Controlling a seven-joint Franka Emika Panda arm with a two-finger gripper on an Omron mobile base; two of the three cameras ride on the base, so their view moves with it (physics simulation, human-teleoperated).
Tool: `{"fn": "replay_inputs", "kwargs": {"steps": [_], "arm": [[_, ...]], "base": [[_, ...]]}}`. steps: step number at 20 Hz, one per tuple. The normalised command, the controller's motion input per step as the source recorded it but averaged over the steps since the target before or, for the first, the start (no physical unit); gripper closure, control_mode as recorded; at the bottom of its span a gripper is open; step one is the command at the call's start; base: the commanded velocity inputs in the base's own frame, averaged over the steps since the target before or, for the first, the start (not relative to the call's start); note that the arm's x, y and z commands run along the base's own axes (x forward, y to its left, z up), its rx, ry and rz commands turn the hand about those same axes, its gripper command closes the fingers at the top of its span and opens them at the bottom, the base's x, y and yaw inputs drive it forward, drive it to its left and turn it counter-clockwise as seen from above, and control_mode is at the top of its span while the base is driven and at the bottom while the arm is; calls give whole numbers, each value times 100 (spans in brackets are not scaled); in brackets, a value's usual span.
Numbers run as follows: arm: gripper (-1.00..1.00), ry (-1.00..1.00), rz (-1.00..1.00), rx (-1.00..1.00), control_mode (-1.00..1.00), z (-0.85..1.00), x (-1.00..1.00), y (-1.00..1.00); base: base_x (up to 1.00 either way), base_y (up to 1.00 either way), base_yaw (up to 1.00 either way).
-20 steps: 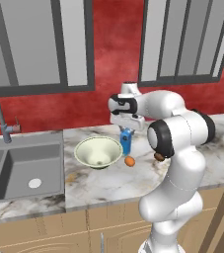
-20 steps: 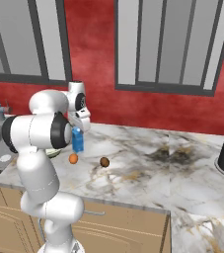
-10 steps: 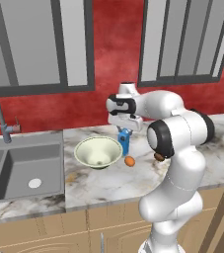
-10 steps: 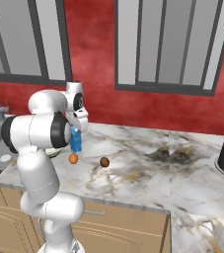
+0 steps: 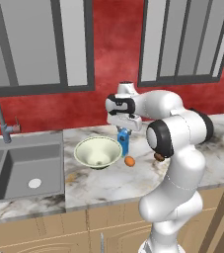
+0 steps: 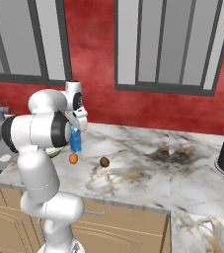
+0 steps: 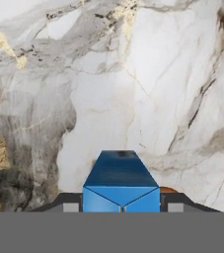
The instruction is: Gather the eggs and milk located in the vicinity of the sink area and place them right next to the bowl.
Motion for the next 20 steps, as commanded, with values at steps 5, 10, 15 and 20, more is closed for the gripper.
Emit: {"fn": "replay_inputs", "kwargs": {"steps": [5,10,15,20], "arm": [[100,0,0,0,-100,-4,0,0],[-100,0,0,1,-100,-8,0,0],[-100,0,0,1,-100,-5,0,0],[-100,0,0,0,-100,0,0,0]], "base": [[0,0,0],[0,0,0],[0,0,0],[0,0,0]]}}
